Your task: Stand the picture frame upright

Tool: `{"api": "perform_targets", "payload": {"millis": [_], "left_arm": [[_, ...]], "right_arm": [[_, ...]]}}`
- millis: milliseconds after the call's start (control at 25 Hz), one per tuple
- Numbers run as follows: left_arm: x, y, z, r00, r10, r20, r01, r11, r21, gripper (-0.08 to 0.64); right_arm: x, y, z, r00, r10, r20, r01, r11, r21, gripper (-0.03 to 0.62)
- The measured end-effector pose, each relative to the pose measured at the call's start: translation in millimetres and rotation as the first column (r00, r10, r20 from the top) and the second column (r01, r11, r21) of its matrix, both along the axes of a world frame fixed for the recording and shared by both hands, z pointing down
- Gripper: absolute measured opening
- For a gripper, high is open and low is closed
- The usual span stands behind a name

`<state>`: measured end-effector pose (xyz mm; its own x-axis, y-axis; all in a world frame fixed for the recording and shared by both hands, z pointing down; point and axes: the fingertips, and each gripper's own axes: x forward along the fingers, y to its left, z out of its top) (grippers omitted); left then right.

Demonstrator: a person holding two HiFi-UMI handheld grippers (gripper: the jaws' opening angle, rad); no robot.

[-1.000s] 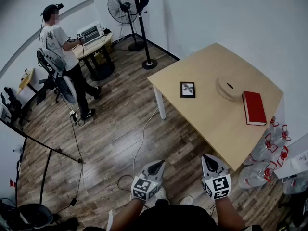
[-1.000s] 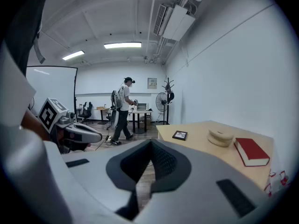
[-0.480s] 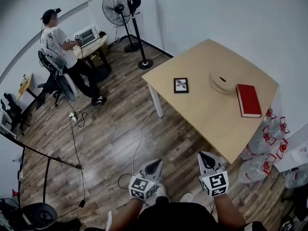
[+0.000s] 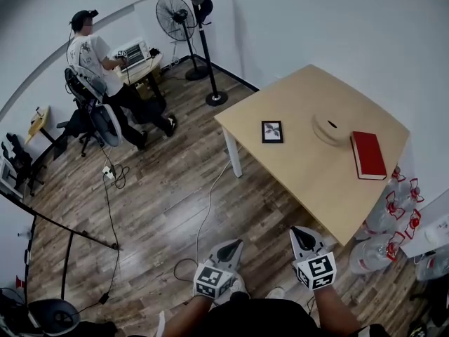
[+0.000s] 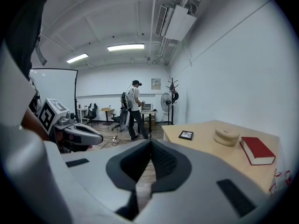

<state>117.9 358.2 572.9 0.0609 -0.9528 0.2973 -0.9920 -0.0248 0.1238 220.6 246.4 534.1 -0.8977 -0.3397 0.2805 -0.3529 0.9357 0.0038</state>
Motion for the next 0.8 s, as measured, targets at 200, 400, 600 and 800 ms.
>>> {"api": "perform_targets", "payload": {"millis": [200,400,600,800], "left_arm": [[-35.4,4.5,-3.4,1.0,0.001,0.007,-0.001,1.0,0.016,-0.005],[-77.8,12.1,-7.0,1.0,0.01,0.008,-0.01,0.999,0.036,-0.005],[-109.1,18.1,-7.6,1.0,0.013,0.015,-0.014,0.998,0.056,-0.005],[-127.8,7.9,-14.1,1.0,-0.004,0.005,0.003,0.997,0.081,-0.005]], "right_arm": [[-35.7,2.5,-6.6,1.0,0.004,0.013,-0.004,1.0,-0.002,0.009],[-75.4,9.1,-6.2,0.999,0.014,0.03,-0.014,1.0,-0.011,0.009],[-103.1,13.8,-10.8,0.998,0.047,0.051,-0.047,0.999,0.004,0.009],[-114.4,3.9,-12.2,0.997,0.062,0.044,-0.063,0.998,0.02,0.009]]}}
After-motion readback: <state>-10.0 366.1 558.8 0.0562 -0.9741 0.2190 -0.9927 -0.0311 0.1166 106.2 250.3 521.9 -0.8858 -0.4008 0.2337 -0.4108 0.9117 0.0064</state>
